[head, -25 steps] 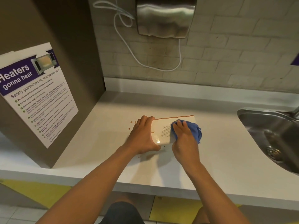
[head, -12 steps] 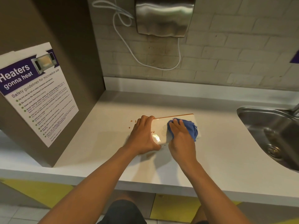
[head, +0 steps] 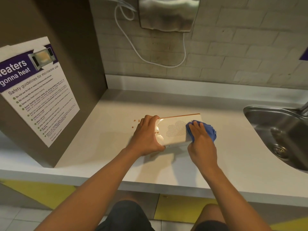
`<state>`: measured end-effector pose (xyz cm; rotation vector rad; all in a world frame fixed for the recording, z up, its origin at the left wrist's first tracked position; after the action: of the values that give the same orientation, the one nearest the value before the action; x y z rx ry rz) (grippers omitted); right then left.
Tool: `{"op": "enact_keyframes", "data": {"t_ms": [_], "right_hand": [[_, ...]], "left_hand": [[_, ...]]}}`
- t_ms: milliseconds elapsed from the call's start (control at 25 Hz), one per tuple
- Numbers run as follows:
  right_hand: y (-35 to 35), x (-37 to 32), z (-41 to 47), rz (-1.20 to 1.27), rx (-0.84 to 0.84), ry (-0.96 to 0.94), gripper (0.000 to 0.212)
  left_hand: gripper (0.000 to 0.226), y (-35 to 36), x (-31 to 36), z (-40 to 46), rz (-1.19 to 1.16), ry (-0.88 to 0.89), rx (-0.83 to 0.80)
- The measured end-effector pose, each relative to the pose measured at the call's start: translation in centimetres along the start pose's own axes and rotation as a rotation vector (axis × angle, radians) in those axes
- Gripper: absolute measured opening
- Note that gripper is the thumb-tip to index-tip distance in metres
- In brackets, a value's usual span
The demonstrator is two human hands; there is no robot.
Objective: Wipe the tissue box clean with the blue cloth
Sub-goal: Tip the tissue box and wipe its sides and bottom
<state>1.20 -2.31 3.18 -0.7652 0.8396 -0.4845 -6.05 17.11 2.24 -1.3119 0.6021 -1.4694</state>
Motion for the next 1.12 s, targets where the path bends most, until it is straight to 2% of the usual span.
{"op": "enact_keyframes", "data": {"t_ms": [200, 360, 480, 680, 800, 920, 1040, 1120], "right_hand": [[1.3, -0.6, 0.4, -0.034, 0.03, -0.002, 0.06], [4.8, -4.9, -1.9, 0.035, -0.091, -0.154, 0.056], [3.8, -4.8, -3.2, 0.038, -0.076, -0.225, 0.062], [0.0, 0.5, 0.9, 0.066, 0.066, -0.013, 0.045], [-0.7, 2.8, 3.7, 0.052, 0.088, 0.141, 0.037], [0.6, -0.1, 3.8, 0.048, 0.111, 0.011, 0.042], [3.4, -4.4, 1.3, 0.063, 0.012, -0.129, 0.058], [3.8, -5.0, 0.4, 0.083, -0.027, -0.174, 0.057]], "left_hand": [[0.105, 0.0, -0.1, 0.3, -0.004, -0.005, 0.002], [0.105, 0.2, -0.2, 0.4, -0.017, -0.01, -0.008], [0.106, 0.2, -0.2, 0.3, -0.002, 0.013, -0.016], [0.105, 0.1, 0.0, -0.1, 0.01, 0.014, -0.005], [0.104, 0.1, 0.0, 0.0, 0.007, 0.006, 0.007], [0.105, 0.2, -0.2, 0.3, -0.006, -0.01, 0.002], [0.105, 0.2, -0.3, 0.5, -0.009, -0.021, -0.016], [0.105, 0.2, -0.3, 0.5, -0.006, -0.017, -0.028]]}}
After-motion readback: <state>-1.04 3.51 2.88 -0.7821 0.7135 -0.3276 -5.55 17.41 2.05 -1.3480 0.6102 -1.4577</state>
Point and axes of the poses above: each hand's wrist, its own z-axis towards the middle knuckle, its own y-axis out of the palm, x = y × z, the point moved 6 cm from there along z, towards the middle knuckle, and after that the axes turned 5 degrees about z, right-handed, at the moved point
